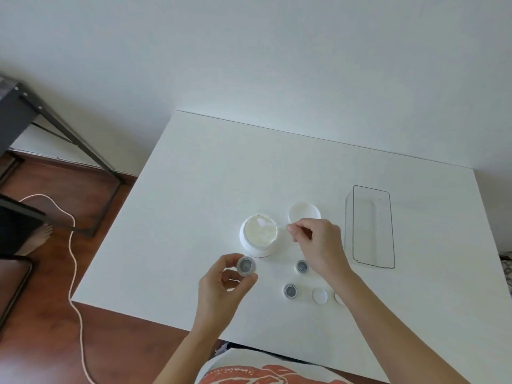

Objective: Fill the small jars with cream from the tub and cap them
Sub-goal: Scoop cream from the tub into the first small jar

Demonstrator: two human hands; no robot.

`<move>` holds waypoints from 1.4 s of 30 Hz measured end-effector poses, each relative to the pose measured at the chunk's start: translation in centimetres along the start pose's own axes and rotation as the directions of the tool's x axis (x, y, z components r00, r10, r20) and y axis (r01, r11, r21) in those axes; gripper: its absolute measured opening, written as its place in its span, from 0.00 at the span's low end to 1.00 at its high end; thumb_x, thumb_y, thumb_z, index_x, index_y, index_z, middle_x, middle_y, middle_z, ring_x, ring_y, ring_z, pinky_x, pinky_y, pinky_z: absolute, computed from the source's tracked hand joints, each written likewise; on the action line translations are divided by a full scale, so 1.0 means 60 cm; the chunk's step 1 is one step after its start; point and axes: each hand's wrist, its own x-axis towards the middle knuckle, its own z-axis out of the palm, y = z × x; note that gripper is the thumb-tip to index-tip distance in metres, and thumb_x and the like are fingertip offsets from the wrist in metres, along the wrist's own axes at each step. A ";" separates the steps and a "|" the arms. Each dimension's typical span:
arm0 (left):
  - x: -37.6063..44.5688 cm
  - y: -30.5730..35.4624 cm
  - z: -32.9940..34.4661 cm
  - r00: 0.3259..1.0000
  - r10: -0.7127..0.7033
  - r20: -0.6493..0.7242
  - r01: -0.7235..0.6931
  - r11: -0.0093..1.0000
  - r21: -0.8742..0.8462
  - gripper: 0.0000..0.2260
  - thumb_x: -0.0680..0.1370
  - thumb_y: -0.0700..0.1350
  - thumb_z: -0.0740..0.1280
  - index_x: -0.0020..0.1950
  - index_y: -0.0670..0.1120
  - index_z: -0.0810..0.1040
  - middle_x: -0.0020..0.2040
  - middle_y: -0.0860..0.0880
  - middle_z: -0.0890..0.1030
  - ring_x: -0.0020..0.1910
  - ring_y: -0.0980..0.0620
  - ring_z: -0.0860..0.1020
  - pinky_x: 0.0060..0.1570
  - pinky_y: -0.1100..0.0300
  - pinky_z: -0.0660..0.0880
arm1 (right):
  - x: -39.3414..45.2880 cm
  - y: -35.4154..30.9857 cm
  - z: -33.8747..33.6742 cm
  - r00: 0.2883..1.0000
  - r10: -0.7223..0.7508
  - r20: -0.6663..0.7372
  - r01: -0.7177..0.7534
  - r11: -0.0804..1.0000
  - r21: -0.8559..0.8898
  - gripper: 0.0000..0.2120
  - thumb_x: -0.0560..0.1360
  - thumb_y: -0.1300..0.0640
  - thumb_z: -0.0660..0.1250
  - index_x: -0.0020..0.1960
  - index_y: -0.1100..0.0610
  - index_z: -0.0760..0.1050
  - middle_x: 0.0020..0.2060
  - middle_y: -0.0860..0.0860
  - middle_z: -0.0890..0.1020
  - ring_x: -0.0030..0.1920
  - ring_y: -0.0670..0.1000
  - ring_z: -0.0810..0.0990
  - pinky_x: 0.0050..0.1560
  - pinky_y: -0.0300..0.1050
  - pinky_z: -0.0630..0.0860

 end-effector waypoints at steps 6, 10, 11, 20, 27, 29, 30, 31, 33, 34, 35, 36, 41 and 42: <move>0.010 0.004 -0.016 0.998 -0.020 -0.067 0.013 0.995 -0.098 0.14 0.72 0.38 0.77 0.49 0.57 0.83 0.42 0.52 0.84 0.34 0.55 0.78 0.39 0.65 0.77 | 0.023 -0.007 0.012 0.994 0.089 0.067 -0.088 0.996 -0.015 0.16 0.74 0.55 0.70 0.30 0.60 0.77 0.23 0.49 0.76 0.23 0.42 0.70 0.29 0.30 0.67; 0.015 0.005 -0.024 0.991 -0.058 -0.124 0.046 0.994 -0.101 0.14 0.71 0.39 0.78 0.48 0.57 0.81 0.37 0.51 0.81 0.28 0.58 0.75 0.30 0.71 0.70 | 0.036 -0.015 0.025 0.996 0.011 0.092 0.005 0.986 -0.168 0.16 0.74 0.56 0.70 0.33 0.64 0.76 0.24 0.53 0.74 0.27 0.50 0.68 0.31 0.43 0.69; 0.017 0.005 -0.025 0.989 -0.068 -0.129 0.056 0.994 -0.094 0.14 0.71 0.40 0.78 0.48 0.57 0.81 0.34 0.51 0.81 0.27 0.58 0.74 0.29 0.71 0.69 | 0.039 -0.019 0.029 0.994 -0.025 0.108 0.049 0.972 -0.232 0.16 0.75 0.56 0.69 0.33 0.65 0.75 0.25 0.53 0.74 0.28 0.51 0.69 0.32 0.45 0.70; 0.030 0.001 -0.033 0.996 -0.032 -0.084 0.031 0.999 -0.015 0.12 0.71 0.43 0.78 0.49 0.58 0.82 0.29 0.51 0.79 0.31 0.56 0.73 0.36 0.66 0.73 | 0.070 -0.039 0.060 0.889 -0.143 0.435 0.385 0.747 -0.542 0.20 0.81 0.57 0.59 0.31 0.57 0.60 0.32 0.50 0.67 0.36 0.52 0.67 0.37 0.43 0.61; 0.034 0.004 -0.035 0.995 -0.011 -0.102 0.008 1.000 -0.023 0.12 0.72 0.41 0.77 0.50 0.56 0.84 0.32 0.55 0.79 0.30 0.56 0.72 0.33 0.68 0.71 | 0.071 -0.024 0.058 0.928 -0.050 0.368 0.203 0.898 -0.389 0.21 0.80 0.57 0.61 0.30 0.58 0.61 0.26 0.50 0.66 0.33 0.54 0.67 0.34 0.45 0.62; 0.037 0.006 -0.035 0.994 -0.008 -0.104 0.006 1.000 -0.025 0.12 0.72 0.41 0.78 0.50 0.55 0.84 0.34 0.56 0.79 0.30 0.56 0.73 0.34 0.68 0.71 | 0.071 -0.017 0.049 0.953 0.003 0.302 0.097 0.944 -0.315 0.20 0.79 0.57 0.62 0.30 0.60 0.65 0.28 0.54 0.72 0.34 0.54 0.68 0.34 0.46 0.64; 0.038 0.008 -0.035 0.994 -0.005 -0.106 0.002 1.000 -0.026 0.12 0.71 0.40 0.78 0.49 0.56 0.84 0.35 0.57 0.79 0.30 0.57 0.73 0.34 0.68 0.71 | 0.071 -0.013 0.045 0.961 0.029 0.274 0.050 0.959 -0.278 0.19 0.79 0.57 0.63 0.31 0.61 0.67 0.30 0.56 0.75 0.34 0.54 0.70 0.34 0.45 0.65; 0.039 0.010 -0.034 0.994 0.002 -0.109 -0.005 1.000 -0.025 0.13 0.71 0.40 0.78 0.48 0.57 0.83 0.36 0.56 0.79 0.30 0.57 0.73 0.34 0.68 0.71 | 0.071 -0.009 0.040 0.967 0.055 0.248 0.007 0.970 -0.245 0.18 0.79 0.58 0.63 0.31 0.63 0.69 0.33 0.57 0.79 0.35 0.54 0.72 0.35 0.45 0.67; 0.042 0.014 -0.031 0.992 0.023 -0.124 -0.025 1.000 -0.017 0.15 0.71 0.39 0.78 0.47 0.58 0.81 0.41 0.54 0.81 0.30 0.59 0.76 0.36 0.69 0.73 | 0.070 -0.003 0.032 0.971 0.111 0.213 -0.071 0.980 -0.187 0.18 0.79 0.58 0.63 0.32 0.62 0.70 0.38 0.57 0.82 0.35 0.52 0.73 0.35 0.42 0.69; 0.044 0.016 -0.030 0.991 0.029 -0.131 -0.031 0.999 -0.011 0.16 0.70 0.39 0.79 0.46 0.58 0.80 0.44 0.53 0.82 0.31 0.59 0.78 0.37 0.70 0.73 | 0.068 0.000 0.027 0.969 0.139 0.203 -0.106 0.980 -0.166 0.17 0.79 0.57 0.63 0.32 0.62 0.71 0.39 0.56 0.83 0.34 0.50 0.73 0.33 0.39 0.68; 0.046 0.018 -0.029 0.991 0.029 -0.132 -0.030 1.000 -0.004 0.16 0.70 0.39 0.79 0.47 0.58 0.80 0.44 0.51 0.83 0.32 0.59 0.79 0.38 0.71 0.74 | 0.067 0.003 0.022 0.967 0.165 0.196 -0.137 0.979 -0.148 0.17 0.79 0.57 0.63 0.34 0.64 0.73 0.39 0.54 0.83 0.33 0.48 0.73 0.31 0.35 0.67; 0.049 0.020 -0.027 0.992 0.027 -0.123 -0.027 1.000 0.004 0.16 0.69 0.40 0.80 0.46 0.58 0.79 0.43 0.51 0.85 0.32 0.59 0.79 0.38 0.71 0.74 | 0.065 0.005 0.017 0.965 0.184 0.189 -0.161 0.978 -0.130 0.16 0.79 0.56 0.63 0.37 0.66 0.75 0.38 0.51 0.82 0.32 0.46 0.73 0.29 0.32 0.66; 0.068 0.034 -0.013 0.995 0.079 -0.064 -0.076 0.996 0.046 0.15 0.69 0.39 0.79 0.43 0.57 0.78 0.44 0.58 0.86 0.36 0.56 0.82 0.40 0.68 0.76 | 0.055 0.003 -0.010 0.952 0.245 0.182 -0.252 0.967 0.020 0.14 0.79 0.55 0.63 0.38 0.61 0.79 0.27 0.43 0.75 0.29 0.42 0.72 0.30 0.33 0.66; 0.071 0.037 -0.010 0.995 0.085 -0.058 -0.082 0.996 0.046 0.15 0.69 0.39 0.79 0.43 0.57 0.79 0.44 0.58 0.86 0.37 0.55 0.82 0.40 0.67 0.77 | 0.053 -0.001 -0.014 0.949 0.249 0.192 -0.266 0.962 0.065 0.14 0.79 0.55 0.63 0.37 0.59 0.78 0.26 0.43 0.74 0.28 0.41 0.71 0.31 0.34 0.66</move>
